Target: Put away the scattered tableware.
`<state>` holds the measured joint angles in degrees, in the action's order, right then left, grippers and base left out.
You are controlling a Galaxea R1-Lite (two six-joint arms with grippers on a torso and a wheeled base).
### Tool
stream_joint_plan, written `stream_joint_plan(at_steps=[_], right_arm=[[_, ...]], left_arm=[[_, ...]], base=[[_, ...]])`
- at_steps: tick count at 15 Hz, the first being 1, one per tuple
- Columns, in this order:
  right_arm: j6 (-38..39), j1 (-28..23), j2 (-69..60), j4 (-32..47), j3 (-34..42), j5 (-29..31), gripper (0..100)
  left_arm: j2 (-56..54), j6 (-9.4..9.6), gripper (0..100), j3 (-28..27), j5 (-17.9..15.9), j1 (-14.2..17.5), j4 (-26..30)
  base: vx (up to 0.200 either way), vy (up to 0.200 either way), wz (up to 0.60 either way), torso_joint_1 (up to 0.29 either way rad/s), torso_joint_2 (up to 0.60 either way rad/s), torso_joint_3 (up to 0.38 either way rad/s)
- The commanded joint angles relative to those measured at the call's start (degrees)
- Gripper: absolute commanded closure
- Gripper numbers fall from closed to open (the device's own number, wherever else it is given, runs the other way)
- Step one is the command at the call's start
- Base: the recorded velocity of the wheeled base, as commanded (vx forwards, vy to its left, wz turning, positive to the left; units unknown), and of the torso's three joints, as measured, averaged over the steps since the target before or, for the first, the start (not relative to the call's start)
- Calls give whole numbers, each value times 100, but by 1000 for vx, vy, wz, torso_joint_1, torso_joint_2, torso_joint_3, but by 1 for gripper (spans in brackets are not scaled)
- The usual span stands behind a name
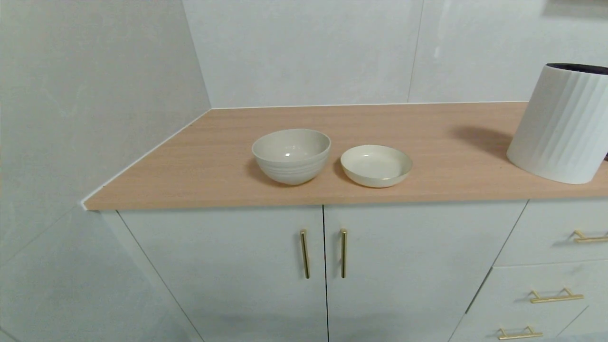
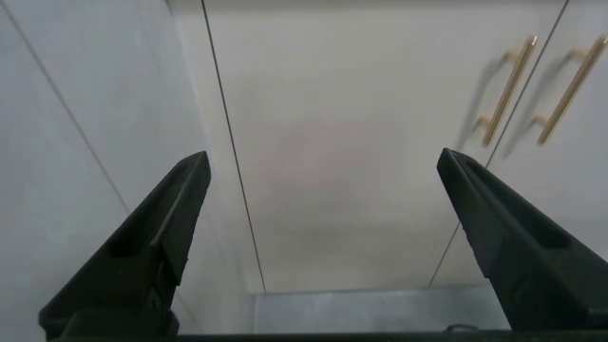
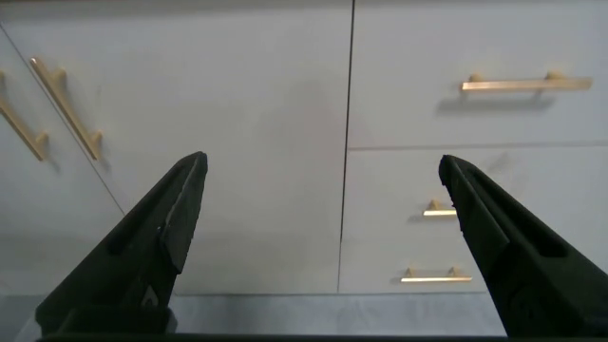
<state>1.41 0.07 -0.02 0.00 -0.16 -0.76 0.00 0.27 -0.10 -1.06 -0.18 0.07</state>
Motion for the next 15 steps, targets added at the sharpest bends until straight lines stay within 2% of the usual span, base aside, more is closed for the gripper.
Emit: stream_joint_plan(at_steps=[1, 8, 15], right_arm=[[-1, 1, 2, 0, -2, -4, 0], [-1, 1, 2, 0, 7, -4, 0], [-10, 1, 2, 0, -2, -4, 0]], left_arm=[[0, 0, 0, 1, 1, 1, 1], [0, 0, 0, 1, 1, 1, 1], [0, 8, 0, 1, 1, 1, 1]], base=[[0, 0, 0, -168, 461, 295], [0, 0, 0, -126, 445, 313], [0, 0, 0, -16, 60, 46]])
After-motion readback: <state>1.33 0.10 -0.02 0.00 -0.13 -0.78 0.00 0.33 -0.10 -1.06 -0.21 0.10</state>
